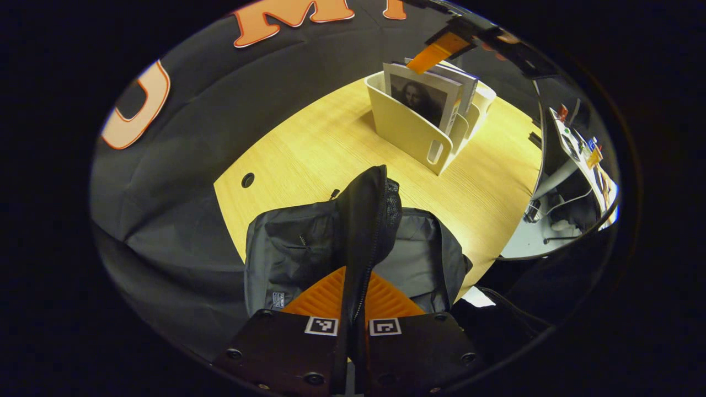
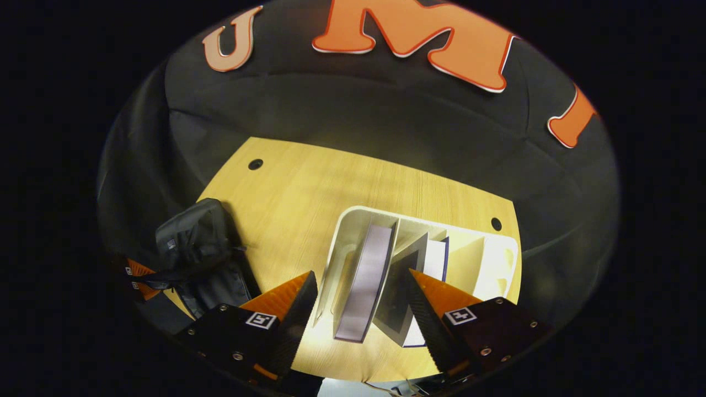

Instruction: Open the schoolbag, grab two books from the bookshelf and put them into the schoolbag.

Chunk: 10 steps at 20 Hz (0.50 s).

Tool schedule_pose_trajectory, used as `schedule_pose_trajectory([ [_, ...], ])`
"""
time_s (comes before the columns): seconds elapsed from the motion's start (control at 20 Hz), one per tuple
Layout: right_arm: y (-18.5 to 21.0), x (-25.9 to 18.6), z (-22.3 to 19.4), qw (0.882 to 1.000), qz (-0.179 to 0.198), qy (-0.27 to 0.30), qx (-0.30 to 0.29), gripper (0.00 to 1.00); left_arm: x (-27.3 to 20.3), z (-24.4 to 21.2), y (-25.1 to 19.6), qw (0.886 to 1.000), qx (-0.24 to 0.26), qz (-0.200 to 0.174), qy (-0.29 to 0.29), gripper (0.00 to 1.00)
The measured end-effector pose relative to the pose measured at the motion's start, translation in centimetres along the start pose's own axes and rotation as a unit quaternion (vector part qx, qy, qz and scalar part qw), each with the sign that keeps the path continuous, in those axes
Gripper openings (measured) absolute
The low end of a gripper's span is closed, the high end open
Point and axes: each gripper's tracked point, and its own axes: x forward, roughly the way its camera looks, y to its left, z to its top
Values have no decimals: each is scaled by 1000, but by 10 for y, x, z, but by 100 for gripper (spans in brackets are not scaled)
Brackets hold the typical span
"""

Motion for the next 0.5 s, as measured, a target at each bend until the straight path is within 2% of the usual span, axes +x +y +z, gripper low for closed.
schedule_pose_trajectory([
  [0.05,-1,8,-1,1000,-4,16,1,93,0,2,2,1000,6,-2,2,7],
  [0.15,0,23,-5,999,-8,47,8,82,2,3,9,1000,10,-2,4,7],
  [0.35,3,36,-12,995,-10,96,38,48,8,2,10,1000,7,-19,9,7],
  [0.5,7,35,-19,990,1,123,66,39,13,1,11,1000,9,-29,9,7],
])
